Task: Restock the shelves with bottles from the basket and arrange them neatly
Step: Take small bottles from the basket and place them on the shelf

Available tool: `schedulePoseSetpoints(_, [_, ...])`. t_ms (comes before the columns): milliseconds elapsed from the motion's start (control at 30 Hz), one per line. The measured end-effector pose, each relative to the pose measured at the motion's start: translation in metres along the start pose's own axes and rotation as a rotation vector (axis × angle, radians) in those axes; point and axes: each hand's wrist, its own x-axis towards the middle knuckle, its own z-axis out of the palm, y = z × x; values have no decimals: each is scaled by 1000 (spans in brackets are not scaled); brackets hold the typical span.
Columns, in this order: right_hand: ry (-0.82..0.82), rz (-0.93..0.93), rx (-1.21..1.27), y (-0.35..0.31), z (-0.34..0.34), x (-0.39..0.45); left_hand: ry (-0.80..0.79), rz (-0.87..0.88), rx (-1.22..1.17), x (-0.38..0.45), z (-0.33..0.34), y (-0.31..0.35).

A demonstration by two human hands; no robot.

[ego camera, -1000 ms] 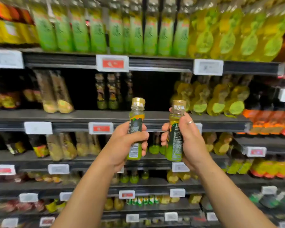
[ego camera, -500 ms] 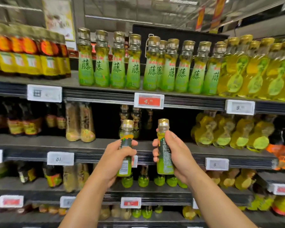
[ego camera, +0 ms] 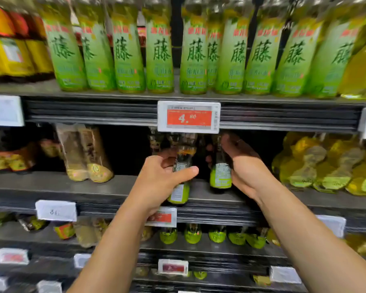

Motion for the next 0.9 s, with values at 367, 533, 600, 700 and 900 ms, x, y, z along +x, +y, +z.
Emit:
schedulePoseSetpoints(367, [187, -107, -183, 7, -29, 37, -155, 21, 9, 31, 14, -12])
schedulePoseSetpoints(533, [304, -196, -250, 9, -37, 43, -224, 25, 80, 39, 22, -17])
schedulePoseSetpoints(600, [324, -223, -247, 13, -41, 45, -233, 27, 84, 40, 23, -17])
schedulePoseSetpoints(700, [338, -262, -319, 17, -46, 46, -237, 58, 101, 42, 26, -16])
schedulePoseSetpoints(900, [387, -310, -389, 15, -50, 41, -216, 76, 127, 45, 28, -19])
